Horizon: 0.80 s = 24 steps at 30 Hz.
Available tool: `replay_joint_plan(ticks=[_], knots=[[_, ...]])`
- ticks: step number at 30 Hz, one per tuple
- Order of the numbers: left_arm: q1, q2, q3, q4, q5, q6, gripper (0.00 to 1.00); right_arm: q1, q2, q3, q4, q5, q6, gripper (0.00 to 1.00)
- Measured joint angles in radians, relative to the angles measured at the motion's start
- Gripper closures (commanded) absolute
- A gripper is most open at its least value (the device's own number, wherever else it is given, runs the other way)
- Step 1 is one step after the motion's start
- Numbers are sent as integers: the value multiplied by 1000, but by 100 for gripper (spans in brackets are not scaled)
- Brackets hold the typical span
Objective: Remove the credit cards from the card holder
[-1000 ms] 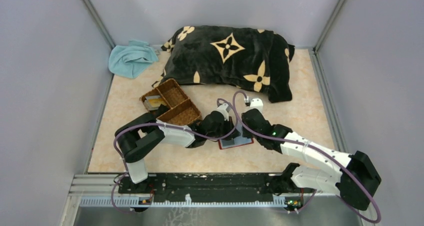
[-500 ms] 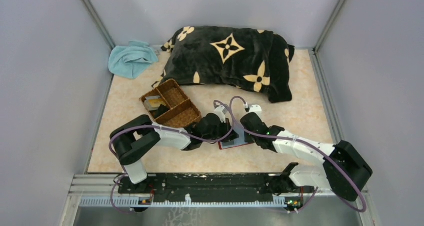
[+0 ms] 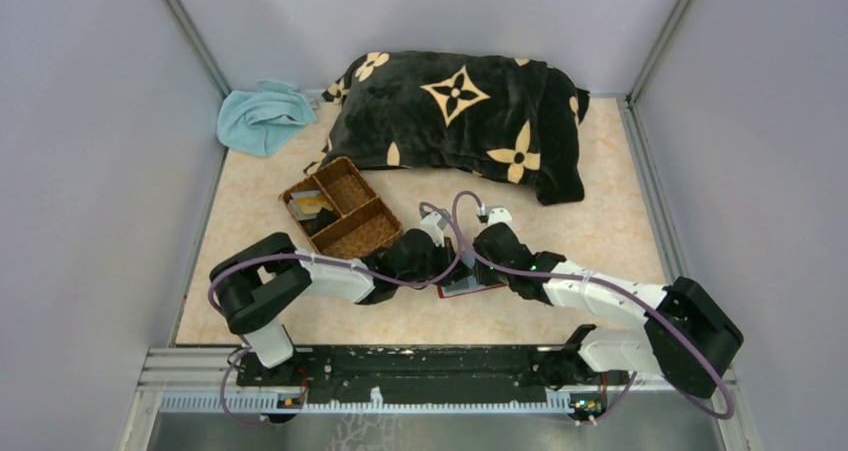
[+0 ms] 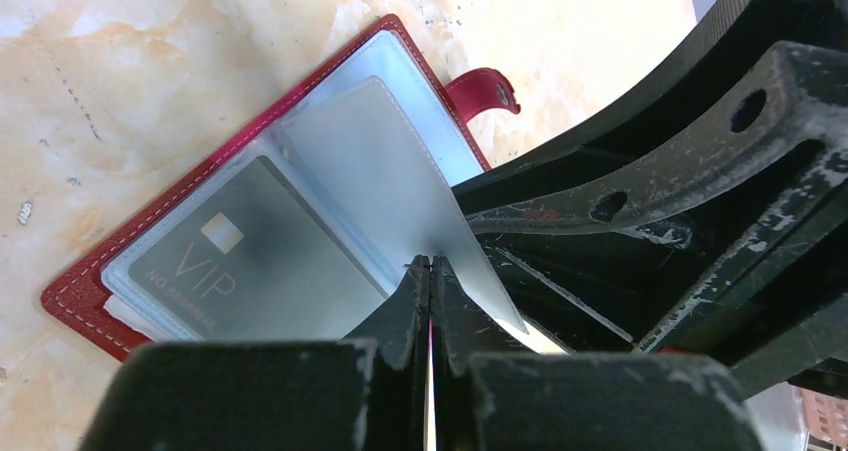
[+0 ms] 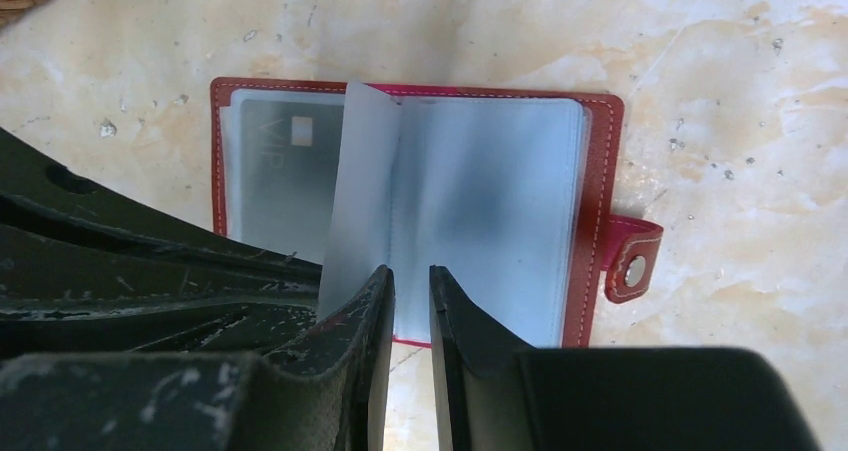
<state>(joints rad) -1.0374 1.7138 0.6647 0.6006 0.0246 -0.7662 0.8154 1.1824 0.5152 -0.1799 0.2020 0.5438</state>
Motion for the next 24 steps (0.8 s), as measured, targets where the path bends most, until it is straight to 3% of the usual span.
replay_joint_plan(ticks=[6,15,20,24], knots=[[0,-3,0,2,-5,0,100,-7,-37,3,-53,40,2,80],[-1,48,44,13,21,0,100,-33,-255,18,-151,134,8,80],[-11,95,93,23,55,0,100,-33,-254,24,-155,130,8,79],[-15,64,42,53,46,0,100,-33,-220,24,-138,89,7,78]])
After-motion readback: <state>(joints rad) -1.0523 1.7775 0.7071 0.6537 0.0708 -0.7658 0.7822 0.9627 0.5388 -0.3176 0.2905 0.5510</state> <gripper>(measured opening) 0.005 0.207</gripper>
